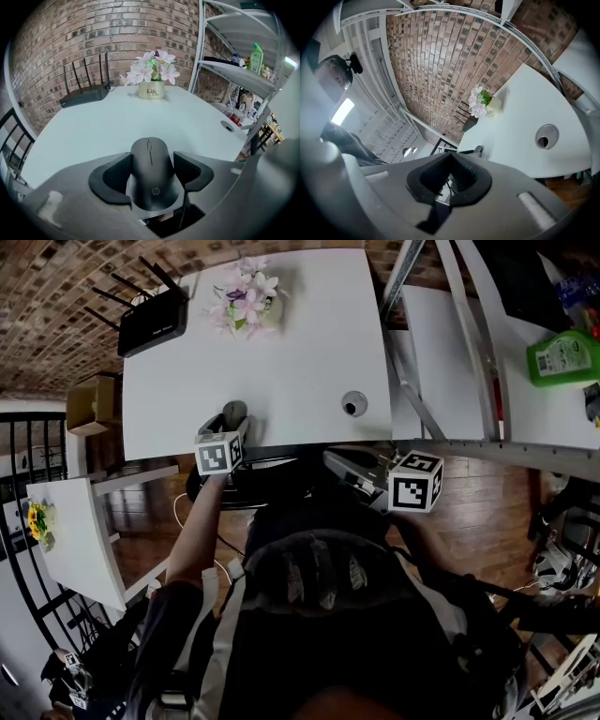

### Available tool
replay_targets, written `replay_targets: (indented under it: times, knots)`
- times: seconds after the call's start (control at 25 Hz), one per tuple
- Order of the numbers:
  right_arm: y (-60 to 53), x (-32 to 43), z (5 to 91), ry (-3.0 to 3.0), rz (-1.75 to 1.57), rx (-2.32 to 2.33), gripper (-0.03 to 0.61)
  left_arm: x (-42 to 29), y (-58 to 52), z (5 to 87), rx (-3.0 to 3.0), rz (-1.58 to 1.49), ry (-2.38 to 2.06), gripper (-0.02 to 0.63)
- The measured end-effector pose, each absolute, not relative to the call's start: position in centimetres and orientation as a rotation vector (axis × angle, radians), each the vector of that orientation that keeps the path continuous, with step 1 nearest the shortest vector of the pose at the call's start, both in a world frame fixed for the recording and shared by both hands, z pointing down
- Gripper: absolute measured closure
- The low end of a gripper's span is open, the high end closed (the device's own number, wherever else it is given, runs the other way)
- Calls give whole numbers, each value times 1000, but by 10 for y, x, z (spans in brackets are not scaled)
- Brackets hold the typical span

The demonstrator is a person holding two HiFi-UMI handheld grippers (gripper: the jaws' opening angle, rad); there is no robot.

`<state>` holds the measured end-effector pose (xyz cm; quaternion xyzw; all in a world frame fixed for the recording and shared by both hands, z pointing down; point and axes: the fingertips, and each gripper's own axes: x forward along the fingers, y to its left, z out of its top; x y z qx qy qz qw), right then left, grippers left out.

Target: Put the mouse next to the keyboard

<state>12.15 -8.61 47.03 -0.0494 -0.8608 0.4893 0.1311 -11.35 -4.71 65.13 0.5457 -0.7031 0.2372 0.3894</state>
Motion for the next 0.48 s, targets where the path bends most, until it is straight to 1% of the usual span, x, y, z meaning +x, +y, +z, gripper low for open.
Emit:
replay_targets:
  times: [0.48]
  knots:
    - [-77, 112, 463, -2456, 1407, -171, 575, -95, -60, 652, 1421, 572, -1772, 319]
